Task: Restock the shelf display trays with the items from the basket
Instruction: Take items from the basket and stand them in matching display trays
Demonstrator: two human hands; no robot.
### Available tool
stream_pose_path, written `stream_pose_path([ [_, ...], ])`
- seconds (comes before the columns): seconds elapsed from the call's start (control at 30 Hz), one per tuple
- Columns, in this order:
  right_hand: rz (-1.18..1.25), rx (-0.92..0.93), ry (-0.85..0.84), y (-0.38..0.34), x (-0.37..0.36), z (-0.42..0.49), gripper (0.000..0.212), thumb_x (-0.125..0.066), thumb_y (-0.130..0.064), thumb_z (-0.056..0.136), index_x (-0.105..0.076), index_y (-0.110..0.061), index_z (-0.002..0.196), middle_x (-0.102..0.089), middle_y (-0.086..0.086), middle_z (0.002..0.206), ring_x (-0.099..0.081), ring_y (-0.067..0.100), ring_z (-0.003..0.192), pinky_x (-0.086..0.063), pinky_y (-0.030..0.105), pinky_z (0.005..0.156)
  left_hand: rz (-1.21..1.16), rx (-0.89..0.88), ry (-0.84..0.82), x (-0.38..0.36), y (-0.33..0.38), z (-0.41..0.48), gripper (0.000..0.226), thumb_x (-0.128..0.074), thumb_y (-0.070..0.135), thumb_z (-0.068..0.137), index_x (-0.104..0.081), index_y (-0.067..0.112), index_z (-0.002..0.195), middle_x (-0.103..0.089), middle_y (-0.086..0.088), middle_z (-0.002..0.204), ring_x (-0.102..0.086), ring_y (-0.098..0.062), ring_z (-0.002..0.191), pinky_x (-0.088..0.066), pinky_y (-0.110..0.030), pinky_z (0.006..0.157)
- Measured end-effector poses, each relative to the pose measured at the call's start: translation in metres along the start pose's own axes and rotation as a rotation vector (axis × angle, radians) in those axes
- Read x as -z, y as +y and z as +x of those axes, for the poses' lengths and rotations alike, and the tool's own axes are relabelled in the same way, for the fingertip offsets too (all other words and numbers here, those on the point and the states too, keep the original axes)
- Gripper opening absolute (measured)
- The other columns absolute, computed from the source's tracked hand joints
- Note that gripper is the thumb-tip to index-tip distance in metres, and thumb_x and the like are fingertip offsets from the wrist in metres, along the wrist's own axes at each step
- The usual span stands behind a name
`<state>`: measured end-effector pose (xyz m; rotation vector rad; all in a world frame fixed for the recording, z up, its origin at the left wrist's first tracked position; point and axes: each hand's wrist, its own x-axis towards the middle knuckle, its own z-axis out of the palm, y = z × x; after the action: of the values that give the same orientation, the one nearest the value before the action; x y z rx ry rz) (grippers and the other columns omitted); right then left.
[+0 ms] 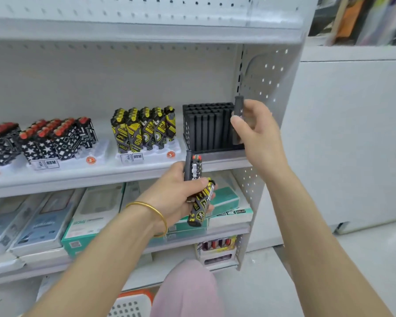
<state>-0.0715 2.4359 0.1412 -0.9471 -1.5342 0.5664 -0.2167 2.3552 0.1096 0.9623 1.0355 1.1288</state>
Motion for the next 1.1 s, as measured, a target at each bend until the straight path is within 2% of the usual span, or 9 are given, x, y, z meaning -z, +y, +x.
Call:
stream_pose_path([
  [0.1, -0.158, 0.078, -0.058, 0.008, -0.001, 0.006, 0.03, -0.055, -0.007, 0.087, -0.055, -0.015, 0.116, -0.059, 0.004, 0.104, -0.055, 0.017, 0.092, -0.047, 0.032, 0.087, -0.031, 0.016, -0.013, 0.0, -0.003, 0.004, 0.019, -0.047, -0.007, 0.092, -0.044, 0.008, 0.104, -0.06, -0.023, 0.098, -0.061, -0.019, 0.064, -0.053, -0.028, 0.049],
  [0.23, -0.222, 0.101, -0.077, 0.016, -0.004, 0.005, 0.038, -0.057, -0.004, 0.086, -0.051, -0.014, 0.123, -0.055, 0.0, 0.094, -0.051, 0.013, 0.084, -0.041, 0.019, 0.08, -0.066, 0.022, -0.041, -0.001, -0.005, 0.006, 0.029, -0.046, -0.009, 0.091, -0.043, 0.008, 0.114, -0.061, -0.022, 0.098, -0.065, -0.017, 0.063, -0.054, -0.029, 0.051],
  [0.33, -0.263, 0.137, -0.074, 0.018, -0.009, 0.003, 0.044, -0.057, -0.004, 0.087, -0.046, -0.018, 0.128, -0.052, 0.0, 0.092, -0.051, 0.014, 0.081, -0.039, 0.016, 0.075, -0.103, 0.019, -0.072, -0.002, -0.004, 0.005, 0.032, -0.045, -0.011, 0.09, -0.043, 0.007, 0.116, -0.061, -0.023, 0.098, -0.065, -0.017, 0.066, -0.054, -0.028, 0.05],
  [0.43, -0.292, 0.18, -0.058, 0.019, -0.012, 0.003, 0.044, -0.058, -0.005, 0.087, -0.047, -0.019, 0.127, -0.051, 0.002, 0.092, -0.053, 0.018, 0.081, -0.044, 0.026, 0.081, -0.118, 0.023, -0.088, -0.001, -0.005, 0.005, 0.033, -0.045, -0.011, 0.09, -0.043, 0.006, 0.118, -0.065, -0.02, 0.093, -0.068, -0.017, 0.067, -0.054, -0.028, 0.051],
  [0.57, -0.317, 0.215, -0.076, 0.022, -0.012, 0.01, 0.044, -0.056, -0.003, 0.087, -0.051, -0.019, 0.127, -0.045, 0.002, 0.093, -0.049, 0.009, 0.075, -0.052, 0.04, 0.082, -0.115, 0.023, -0.113, 0.001, -0.007, 0.005, 0.031, -0.046, -0.01, 0.09, -0.045, 0.008, 0.115, -0.07, -0.018, 0.091, -0.068, -0.019, 0.07, -0.054, -0.027, 0.053],
  [0.67, -0.317, 0.205, -0.133, 0.021, -0.01, 0.016, 0.044, -0.055, -0.002, 0.087, -0.051, -0.021, 0.126, -0.043, -0.003, 0.086, -0.052, 0.015, 0.074, -0.053, 0.043, 0.082, -0.114, 0.024, -0.125, 0.003, -0.008, 0.004, 0.03, -0.046, -0.009, 0.09, -0.044, 0.009, 0.113, -0.071, -0.017, 0.093, -0.065, -0.02, 0.072, -0.054, -0.026, 0.052],
  [0.8, -0.304, 0.17, -0.146, 0.022, -0.007, 0.02, 0.044, -0.055, -0.003, 0.086, -0.052, -0.024, 0.126, -0.048, 0.001, 0.082, -0.056, 0.021, 0.073, -0.052, 0.043, 0.082, -0.095, 0.02, -0.127, 0.004, -0.008, 0.004, 0.027, -0.046, -0.01, 0.09, -0.044, 0.007, 0.11, -0.068, -0.018, 0.101, -0.065, -0.018, 0.071, -0.054, -0.026, 0.051],
  [1.0, -0.321, 0.196, -0.097, 0.023, -0.009, 0.012, 0.043, -0.055, -0.004, 0.087, -0.053, -0.022, 0.126, -0.052, 0.001, 0.081, -0.057, 0.024, 0.077, -0.05, 0.041, 0.082, -0.084, 0.036, -0.108, 0.002, -0.007, 0.005, 0.02, -0.047, -0.01, 0.089, -0.048, 0.007, 0.1, -0.067, -0.02, 0.097, -0.065, -0.018, 0.069, -0.053, -0.025, 0.049],
  [1.1, -0.403, 0.202, -0.12, 0.025, -0.007, 0.011, 0.043, -0.049, -0.006, 0.091, -0.05, -0.023, 0.131, -0.055, 0.003, 0.088, -0.056, 0.02, 0.088, -0.043, 0.029, 0.084, -0.068, 0.039, -0.088, 0.001, -0.007, 0.005, 0.021, -0.047, -0.01, 0.09, -0.048, 0.006, 0.103, -0.061, -0.028, 0.112, -0.068, -0.016, 0.065, -0.053, -0.025, 0.048],
])
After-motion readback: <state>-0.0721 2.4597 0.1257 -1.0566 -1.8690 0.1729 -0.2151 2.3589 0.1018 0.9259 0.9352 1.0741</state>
